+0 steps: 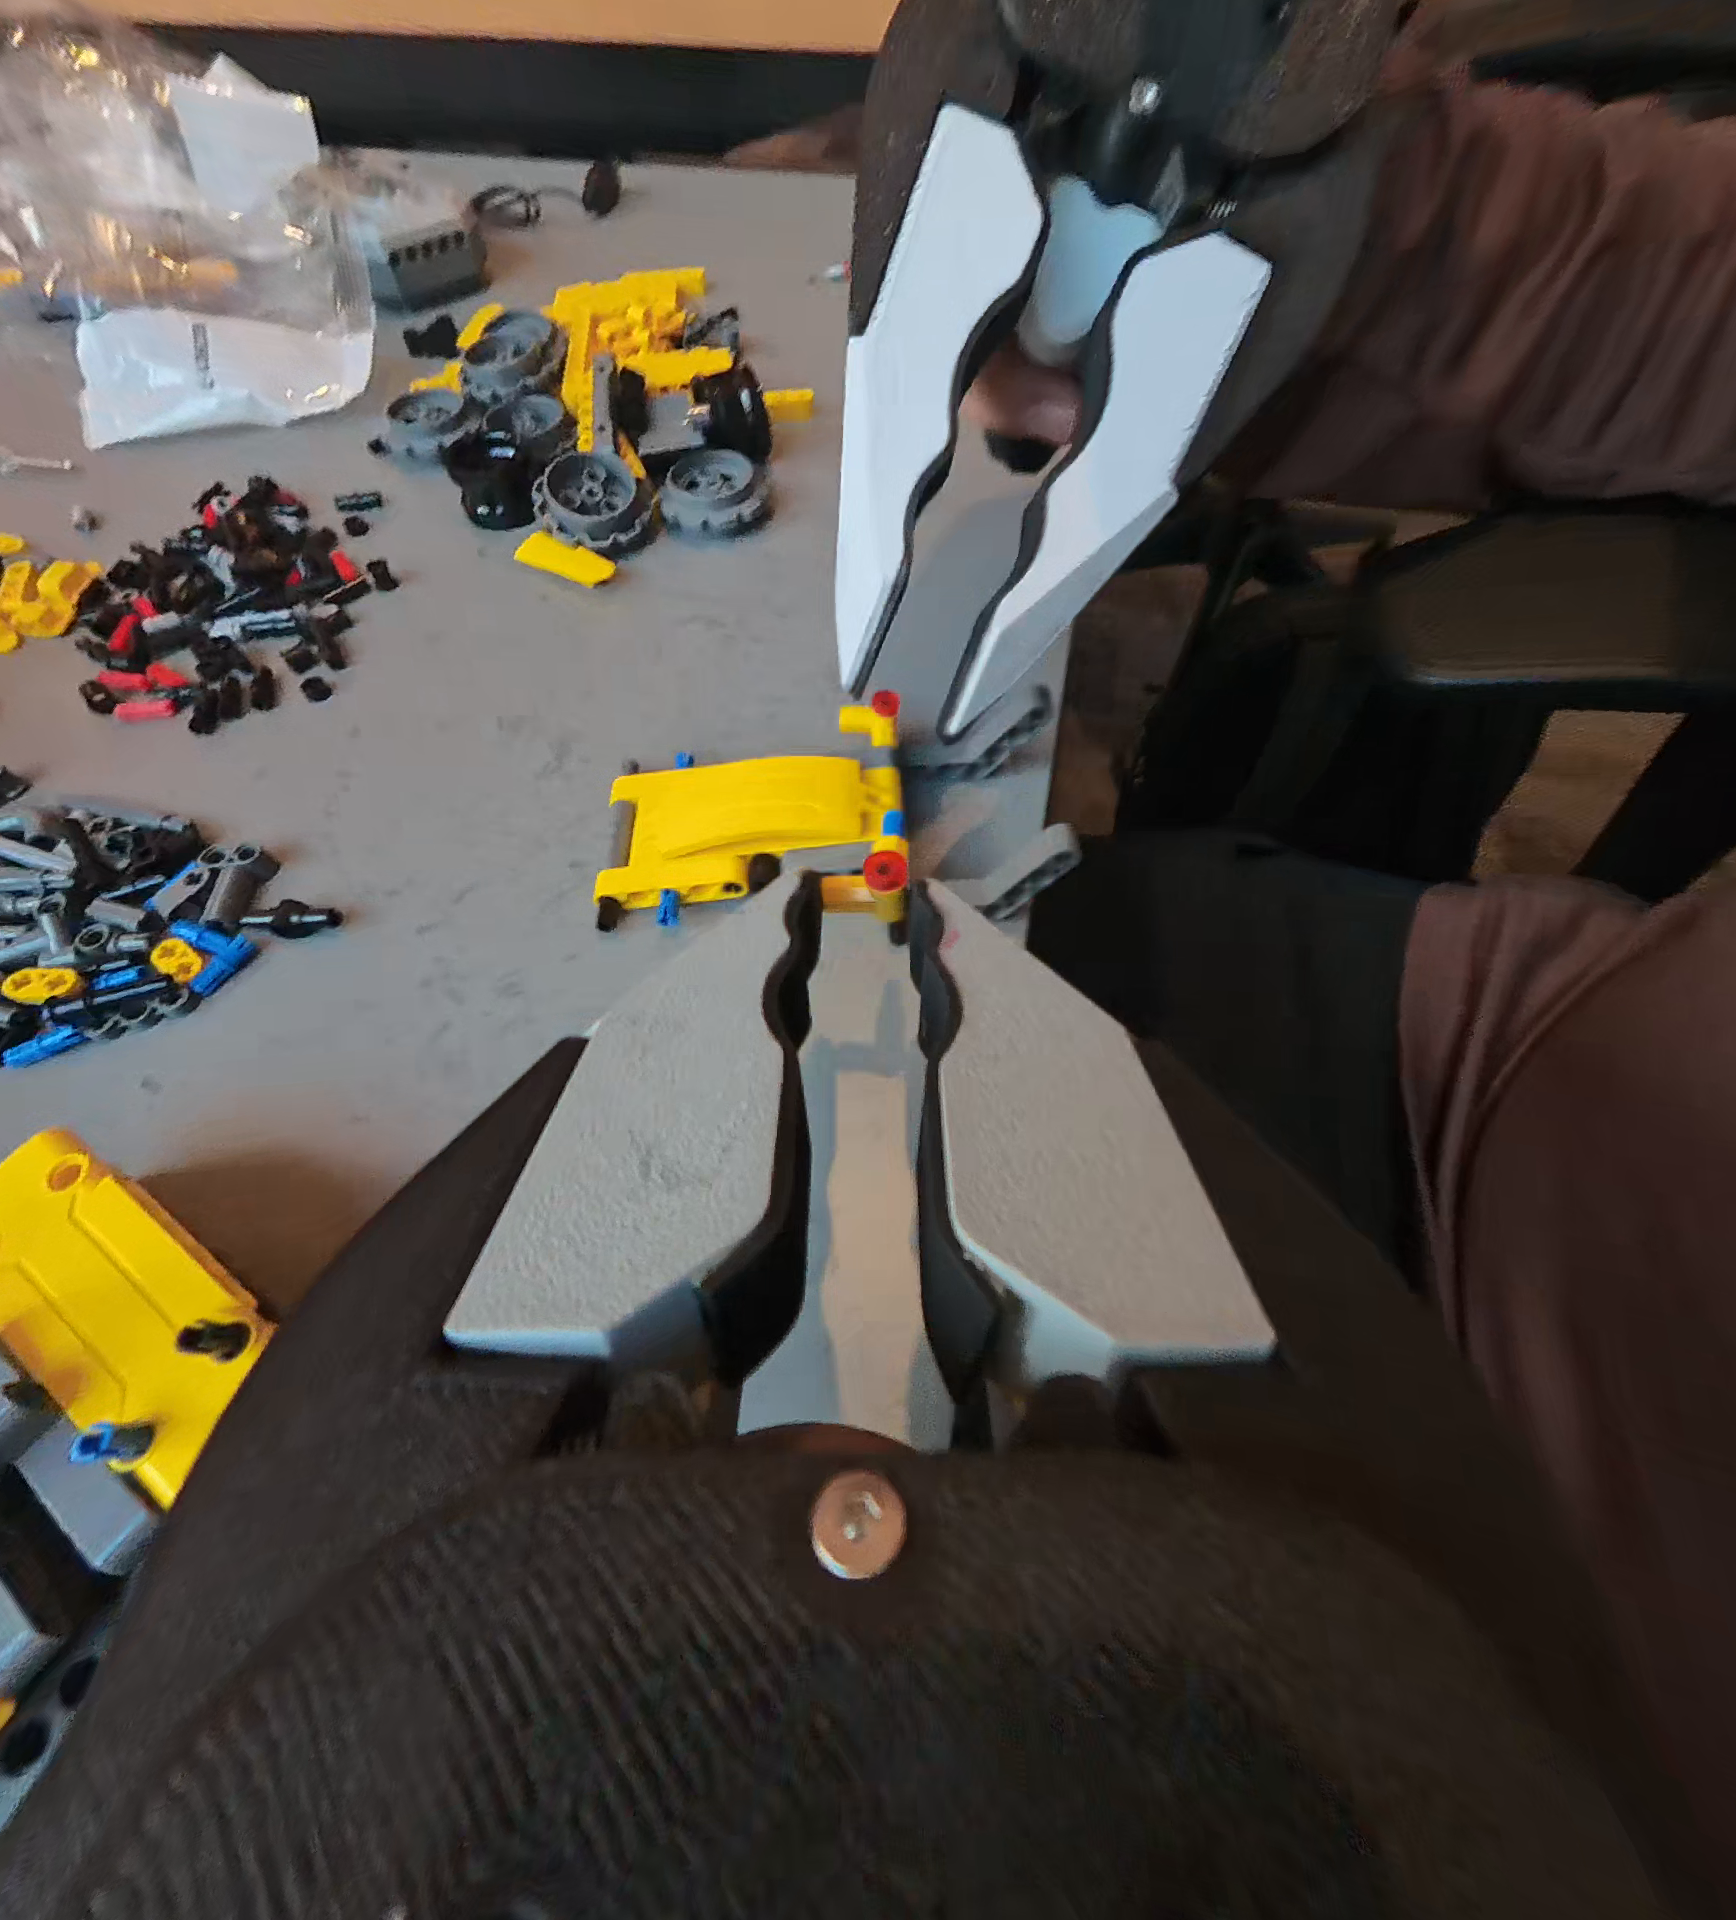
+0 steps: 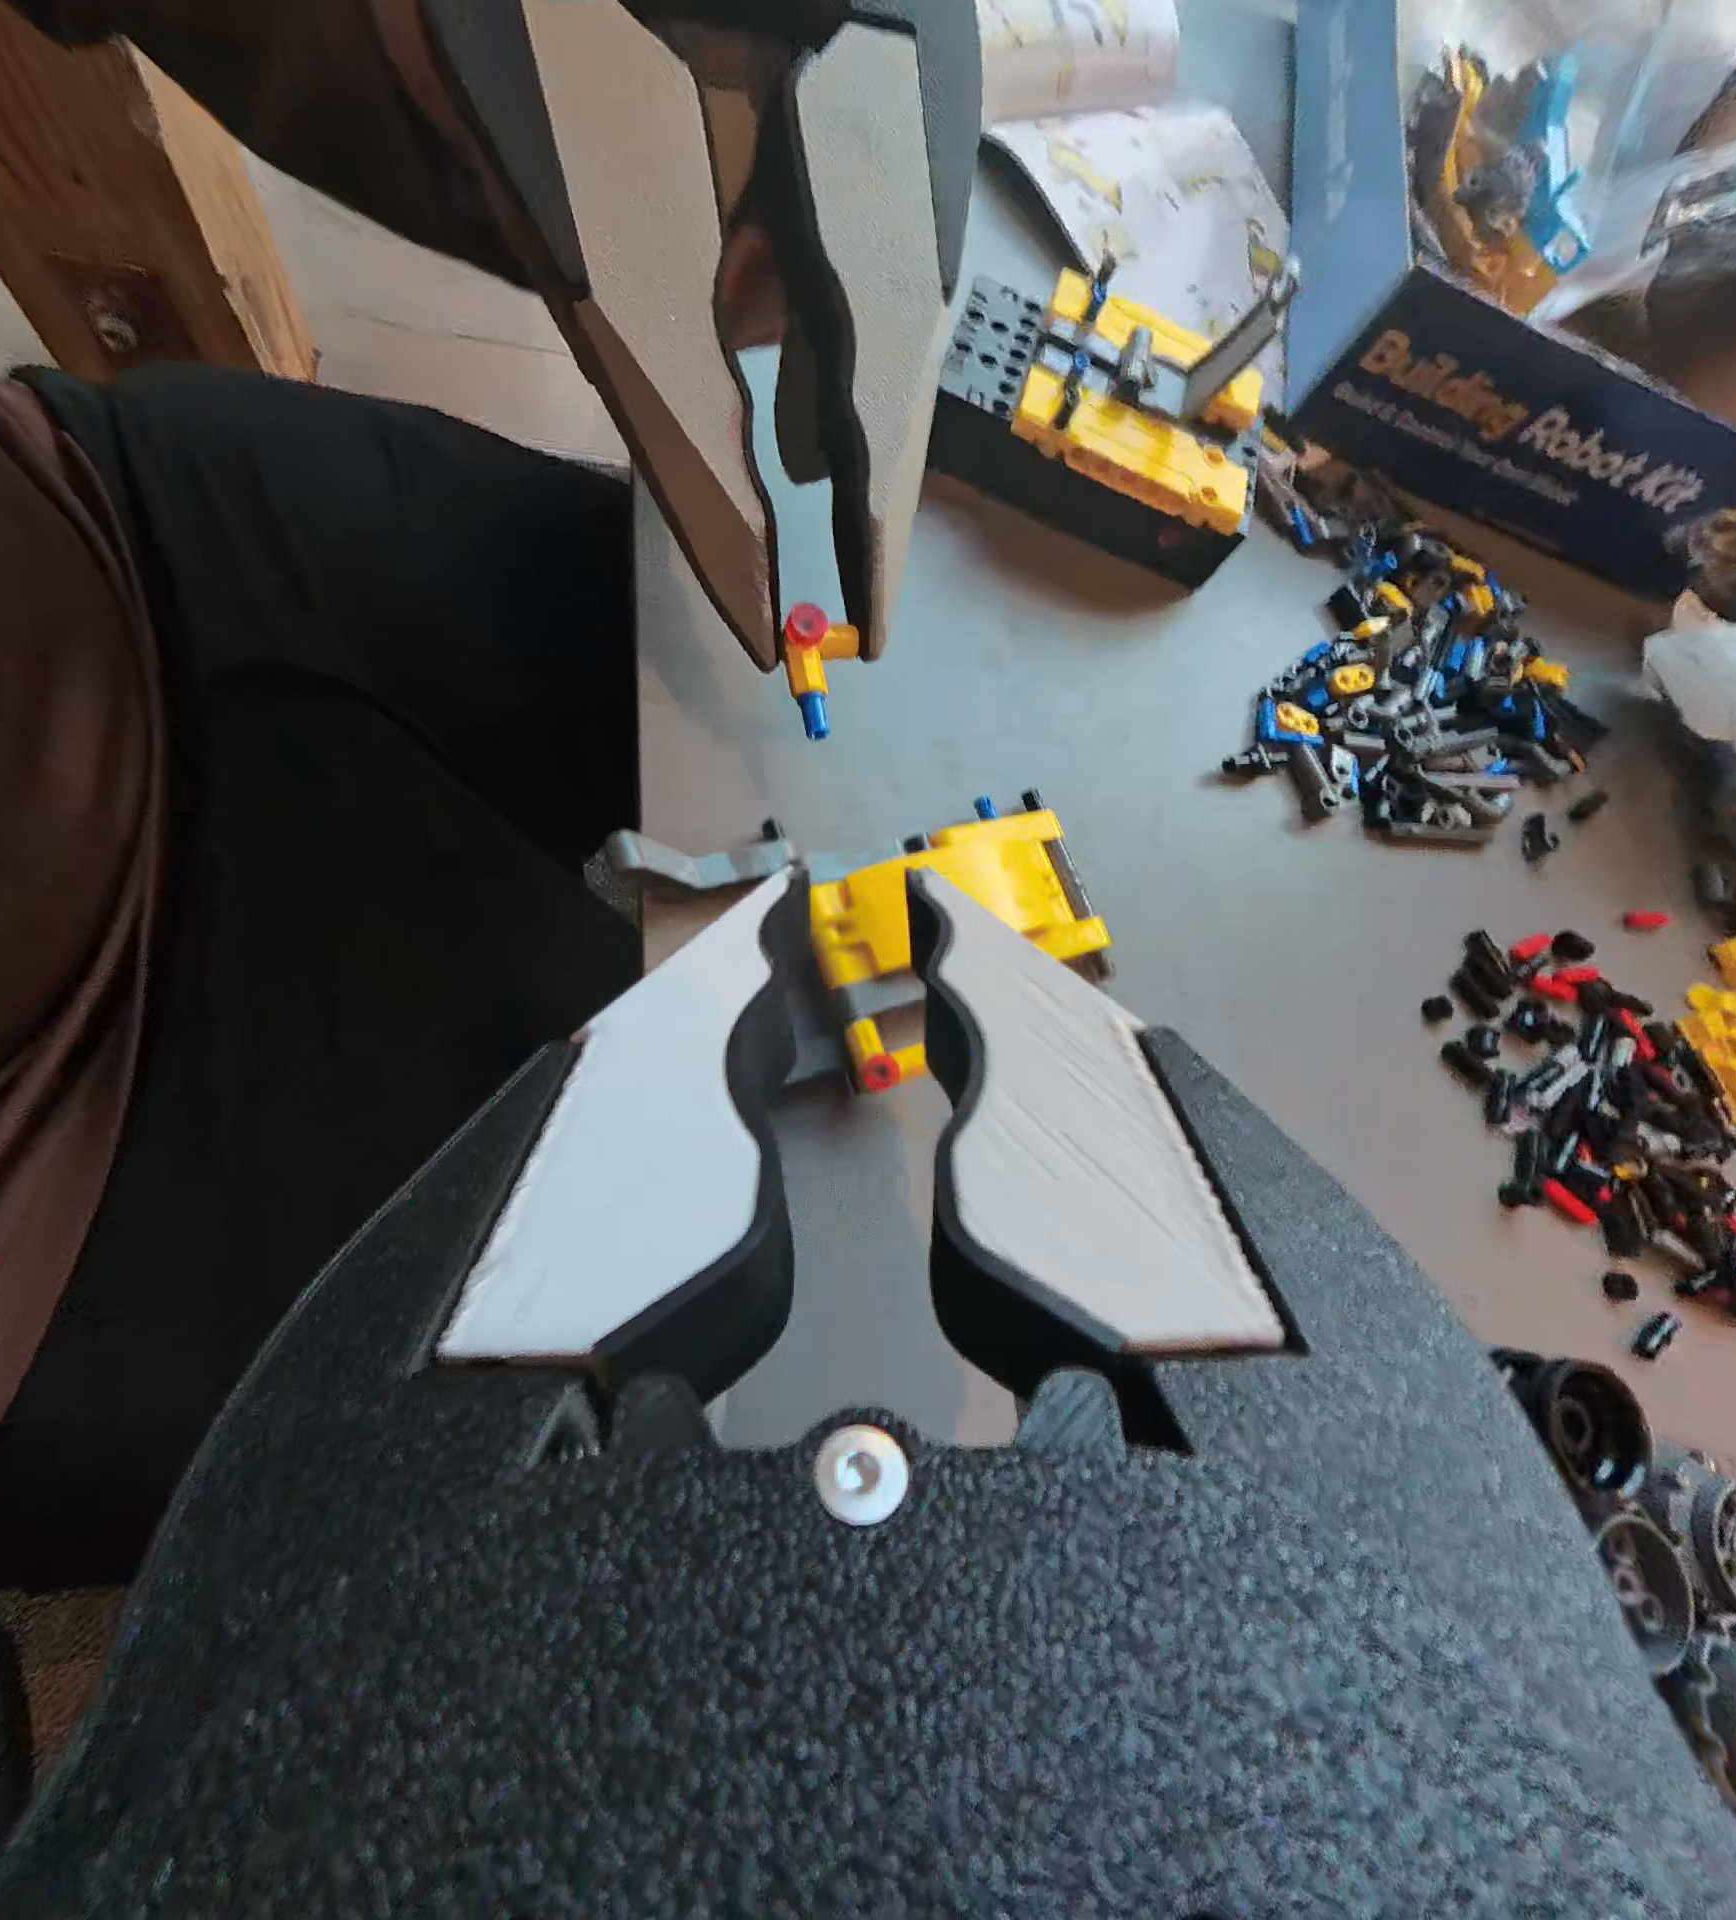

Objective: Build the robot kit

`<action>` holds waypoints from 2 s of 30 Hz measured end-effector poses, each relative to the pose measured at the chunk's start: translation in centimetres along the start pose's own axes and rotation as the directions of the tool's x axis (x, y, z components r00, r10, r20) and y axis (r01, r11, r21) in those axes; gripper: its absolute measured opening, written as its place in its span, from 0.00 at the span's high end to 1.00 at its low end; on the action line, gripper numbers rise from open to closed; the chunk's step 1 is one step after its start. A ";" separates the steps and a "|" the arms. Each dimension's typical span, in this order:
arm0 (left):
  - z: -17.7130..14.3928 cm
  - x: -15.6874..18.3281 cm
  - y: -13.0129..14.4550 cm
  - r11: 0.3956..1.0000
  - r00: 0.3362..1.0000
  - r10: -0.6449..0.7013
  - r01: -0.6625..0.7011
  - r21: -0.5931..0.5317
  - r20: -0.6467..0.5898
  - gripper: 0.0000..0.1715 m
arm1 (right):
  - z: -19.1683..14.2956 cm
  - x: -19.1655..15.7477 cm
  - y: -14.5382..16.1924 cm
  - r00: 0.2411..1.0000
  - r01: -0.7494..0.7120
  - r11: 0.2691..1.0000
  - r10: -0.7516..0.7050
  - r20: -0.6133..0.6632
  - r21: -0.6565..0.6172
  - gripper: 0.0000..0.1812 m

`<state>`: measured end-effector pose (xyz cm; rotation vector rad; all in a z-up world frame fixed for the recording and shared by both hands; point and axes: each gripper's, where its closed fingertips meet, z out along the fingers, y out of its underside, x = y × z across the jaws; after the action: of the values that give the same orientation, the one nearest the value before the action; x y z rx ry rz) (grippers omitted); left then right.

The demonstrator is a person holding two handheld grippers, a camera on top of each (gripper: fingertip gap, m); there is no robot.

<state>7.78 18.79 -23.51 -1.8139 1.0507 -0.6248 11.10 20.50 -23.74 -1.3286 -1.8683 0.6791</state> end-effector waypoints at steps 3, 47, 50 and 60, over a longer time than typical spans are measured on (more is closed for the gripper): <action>0.7 -0.1 0.6 0.998 1.000 0.024 -0.023 -0.056 0.009 0.92 | 0.9 -0.3 1.8 1.000 0.017 0.996 -0.016 0.009 -0.091 0.88; 3.0 -0.1 3.0 0.962 0.988 0.121 -0.093 -0.257 0.095 0.92 | 1.7 0.4 4.5 0.965 -0.210 0.970 0.226 0.133 -0.121 0.87; 3.1 -0.1 3.1 0.963 0.987 0.091 -0.055 -0.263 0.129 0.92 | 1.7 0.4 4.5 0.966 -0.212 0.969 0.228 0.125 -0.128 0.87; 3.2 0.0 3.2 0.971 0.986 -0.006 0.046 -0.235 0.165 0.92 | 1.7 0.5 4.5 0.974 -0.188 0.972 0.202 0.100 -0.139 0.87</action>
<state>9.00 19.63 -27.79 -2.0519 1.0268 -0.3693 12.14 22.44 -28.00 -1.6029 -1.9141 0.7586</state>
